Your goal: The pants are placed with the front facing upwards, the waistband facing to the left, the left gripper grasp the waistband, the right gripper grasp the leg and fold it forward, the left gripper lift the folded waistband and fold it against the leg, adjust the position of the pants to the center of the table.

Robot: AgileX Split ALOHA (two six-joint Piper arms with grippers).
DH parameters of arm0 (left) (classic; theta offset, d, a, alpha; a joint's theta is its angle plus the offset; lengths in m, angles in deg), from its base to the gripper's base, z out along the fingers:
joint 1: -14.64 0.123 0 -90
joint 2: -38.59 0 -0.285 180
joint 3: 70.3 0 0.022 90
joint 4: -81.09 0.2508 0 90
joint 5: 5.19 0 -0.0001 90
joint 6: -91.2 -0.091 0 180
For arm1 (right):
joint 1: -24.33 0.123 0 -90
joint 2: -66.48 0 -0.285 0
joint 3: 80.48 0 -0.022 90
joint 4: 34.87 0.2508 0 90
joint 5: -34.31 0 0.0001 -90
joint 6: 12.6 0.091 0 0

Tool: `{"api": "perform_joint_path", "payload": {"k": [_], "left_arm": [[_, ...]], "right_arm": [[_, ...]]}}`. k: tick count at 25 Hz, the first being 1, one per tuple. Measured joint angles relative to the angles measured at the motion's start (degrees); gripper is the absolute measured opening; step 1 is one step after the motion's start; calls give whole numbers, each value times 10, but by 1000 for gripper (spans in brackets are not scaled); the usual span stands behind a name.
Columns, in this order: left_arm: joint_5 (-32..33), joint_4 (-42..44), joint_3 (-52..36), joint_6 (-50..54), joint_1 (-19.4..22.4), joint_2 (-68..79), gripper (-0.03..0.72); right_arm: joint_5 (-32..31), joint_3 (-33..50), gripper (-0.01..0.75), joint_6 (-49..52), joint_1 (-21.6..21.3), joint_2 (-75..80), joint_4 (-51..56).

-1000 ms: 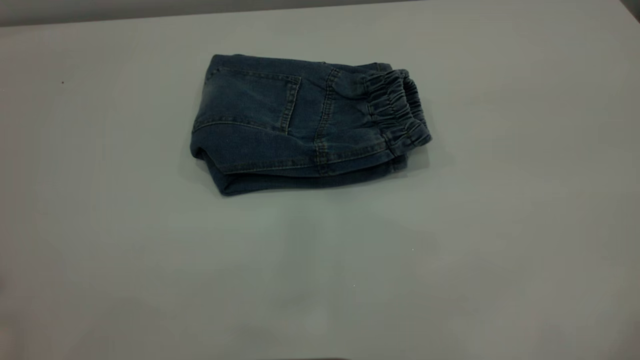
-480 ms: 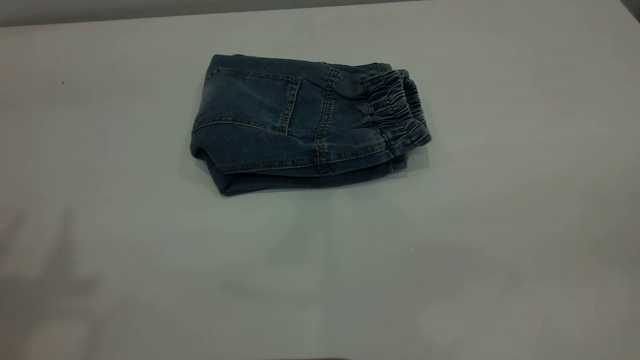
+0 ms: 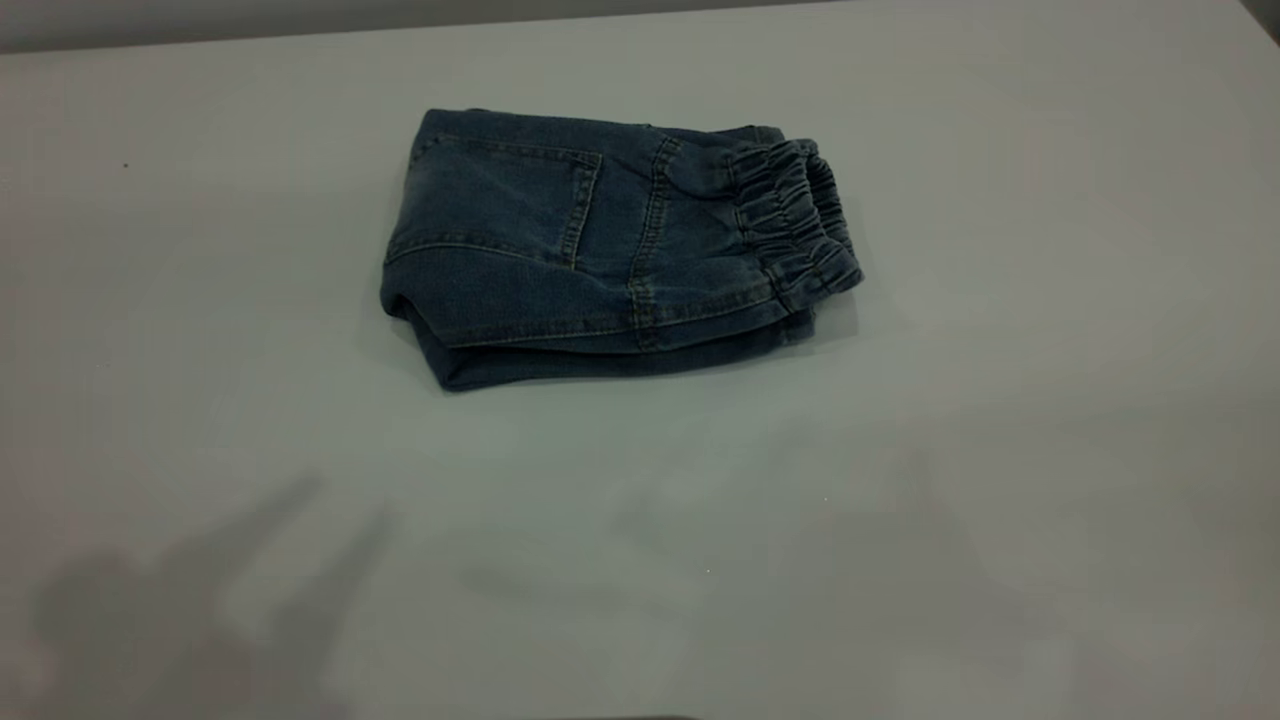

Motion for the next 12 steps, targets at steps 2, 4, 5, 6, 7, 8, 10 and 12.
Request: {"api": "perform_joint_path", "payload": {"k": [2,4,5,6,7,8,10,12], "left_arm": [[35,6,-8,26,0,0,392],[75,28,-9,62,0,0,392],[94,42,-9,86,0,0,392],[119,67,-9,110,0,0,392],[144,99,-9,142,0,0,392],[171,139,-9,181,0,0,392],[221,231,-9,263,0,0,392],[270,337,-9,364,0,0,392]], "right_arm": [[0,0,500,-1,0,-1,0],[0,0,500,-2,0,-1,0],[0,0,500,-2,0,-1,0],[0,0,500,-2,0,-1,0],[0,0,500,-2,0,-1,0],[0,0,500,-2,0,-1,0],[0,0,500,-2,0,-1,0],[0,0,500,-2,0,-1,0]]}}
